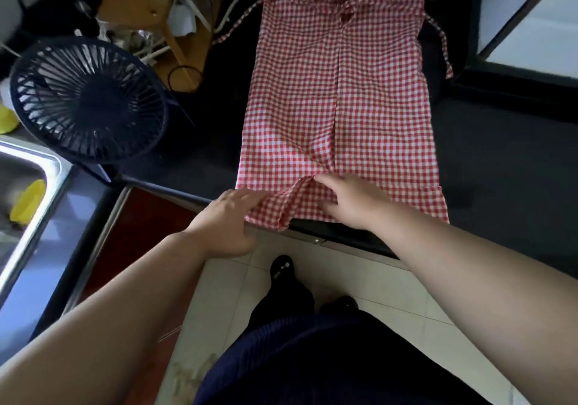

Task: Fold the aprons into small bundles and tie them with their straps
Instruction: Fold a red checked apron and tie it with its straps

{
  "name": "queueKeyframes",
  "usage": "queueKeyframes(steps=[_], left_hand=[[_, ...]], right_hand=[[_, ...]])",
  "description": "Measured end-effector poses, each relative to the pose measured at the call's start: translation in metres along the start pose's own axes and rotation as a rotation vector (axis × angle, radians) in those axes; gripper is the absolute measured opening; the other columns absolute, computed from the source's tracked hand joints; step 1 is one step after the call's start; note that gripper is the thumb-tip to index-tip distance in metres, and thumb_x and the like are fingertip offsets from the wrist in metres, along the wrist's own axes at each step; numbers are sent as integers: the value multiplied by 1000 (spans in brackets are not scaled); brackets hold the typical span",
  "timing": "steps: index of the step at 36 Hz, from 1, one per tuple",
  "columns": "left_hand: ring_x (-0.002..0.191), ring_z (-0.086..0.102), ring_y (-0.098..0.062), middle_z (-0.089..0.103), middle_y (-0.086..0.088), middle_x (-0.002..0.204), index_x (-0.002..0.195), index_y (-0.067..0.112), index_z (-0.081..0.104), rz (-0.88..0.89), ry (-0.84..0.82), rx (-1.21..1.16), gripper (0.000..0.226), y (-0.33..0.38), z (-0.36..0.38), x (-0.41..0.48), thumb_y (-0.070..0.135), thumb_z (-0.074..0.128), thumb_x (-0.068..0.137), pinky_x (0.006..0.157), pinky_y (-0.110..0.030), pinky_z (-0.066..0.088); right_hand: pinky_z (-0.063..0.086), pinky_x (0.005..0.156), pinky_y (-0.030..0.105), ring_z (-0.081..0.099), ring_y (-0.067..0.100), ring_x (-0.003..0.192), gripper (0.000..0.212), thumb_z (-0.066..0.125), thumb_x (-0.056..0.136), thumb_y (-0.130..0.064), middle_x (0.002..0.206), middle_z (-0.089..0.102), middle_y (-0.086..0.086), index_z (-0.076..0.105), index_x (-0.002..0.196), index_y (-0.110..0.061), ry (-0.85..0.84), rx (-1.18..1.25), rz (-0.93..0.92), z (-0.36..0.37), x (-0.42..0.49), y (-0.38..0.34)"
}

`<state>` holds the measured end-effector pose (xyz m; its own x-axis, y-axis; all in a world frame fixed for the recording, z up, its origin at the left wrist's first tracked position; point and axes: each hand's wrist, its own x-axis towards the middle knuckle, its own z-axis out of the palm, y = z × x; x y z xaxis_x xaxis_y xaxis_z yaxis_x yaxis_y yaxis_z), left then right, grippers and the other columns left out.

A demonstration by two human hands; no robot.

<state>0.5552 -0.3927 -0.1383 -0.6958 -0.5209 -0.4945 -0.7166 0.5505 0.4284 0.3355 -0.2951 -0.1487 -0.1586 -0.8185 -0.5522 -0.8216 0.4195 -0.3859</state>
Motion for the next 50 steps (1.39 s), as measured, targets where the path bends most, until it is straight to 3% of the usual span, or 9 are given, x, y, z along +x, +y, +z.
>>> queueKeyframes(steps=[5, 9, 14, 20, 23, 30, 36, 42, 50], left_hand=[[134, 32, -19, 40, 1, 143, 148, 24, 24, -24, 84, 95, 80, 1, 7, 8, 39, 66, 82, 108, -35, 31], [75, 57, -20, 59, 5, 79, 100, 21, 56, -202, 282, -290, 16, 2, 5, 21, 37, 53, 96, 58, -30, 39], [73, 53, -26, 56, -6, 75, 68, 18, 44, -426, 346, -221, 37, -10, 4, 32, 36, 42, 100, 54, -32, 31], [102, 52, -32, 58, -14, 113, 114, 9, 51, -561, 485, -45, 26, 4, 12, 26, 29, 49, 98, 70, -40, 41], [122, 42, -37, 45, -17, 136, 133, 10, 47, -232, 603, 80, 46, 15, 15, 23, 8, 59, 88, 95, -49, 39], [147, -2, -15, -4, 8, 161, 153, 34, 10, 156, -76, 389, 81, 37, 21, 26, 67, 45, 87, 119, -39, 4], [122, 45, -16, 53, 8, 128, 120, 26, 60, 116, 179, 171, 35, 50, 1, 41, 45, 40, 98, 104, -36, 28], [149, 2, -21, 3, -1, 162, 153, 23, 17, 14, 116, 302, 58, 43, -21, 75, 43, 34, 101, 118, -45, 10], [145, -23, -27, -34, -4, 154, 149, 27, -22, 27, -28, 457, 80, 30, -4, 96, 68, 15, 92, 119, -47, -7]], right_hand=[[48, 94, 37, 54, 24, 117, 59, 50, 97, -39, 148, 37, 6, 22, 149, -38, -1, -9, 27, 1, 2, -4], [45, 99, 37, 49, 27, 124, 57, 50, 96, -43, 148, 38, 7, 25, 148, -39, 24, -11, 20, 1, 1, -4], [36, 108, 39, 36, 27, 136, 63, 46, 94, -53, 155, 26, 7, 19, 150, -38, 24, -25, 9, 4, -4, -1], [41, 102, 37, 32, 24, 133, 93, 62, 80, -62, 148, 22, 7, 6, 151, -38, -33, -133, -9, 4, -13, 3], [32, 110, 39, 27, 25, 135, 88, 57, 83, -62, 149, 19, 7, 9, 152, -34, -16, -243, -26, 3, -19, 5], [21, 112, 42, 26, 24, 137, 73, 45, 89, -63, 149, 23, 3, 20, 150, -33, 53, -301, -63, 1, -27, 14], [47, 92, 34, 57, 19, 108, 45, 43, 97, -47, 126, 58, 3, 55, 127, -17, 273, 141, 115, -8, -16, 14], [38, 72, 21, 55, 12, 95, 41, 48, 97, -43, 118, 61, -2, 56, 125, -14, 379, 383, 265, -35, 21, 13], [35, 51, 23, 51, 11, 58, 42, 53, 93, -46, 61, 52, -4, 52, 65, -15, 300, 333, 307, -41, 71, 8]])
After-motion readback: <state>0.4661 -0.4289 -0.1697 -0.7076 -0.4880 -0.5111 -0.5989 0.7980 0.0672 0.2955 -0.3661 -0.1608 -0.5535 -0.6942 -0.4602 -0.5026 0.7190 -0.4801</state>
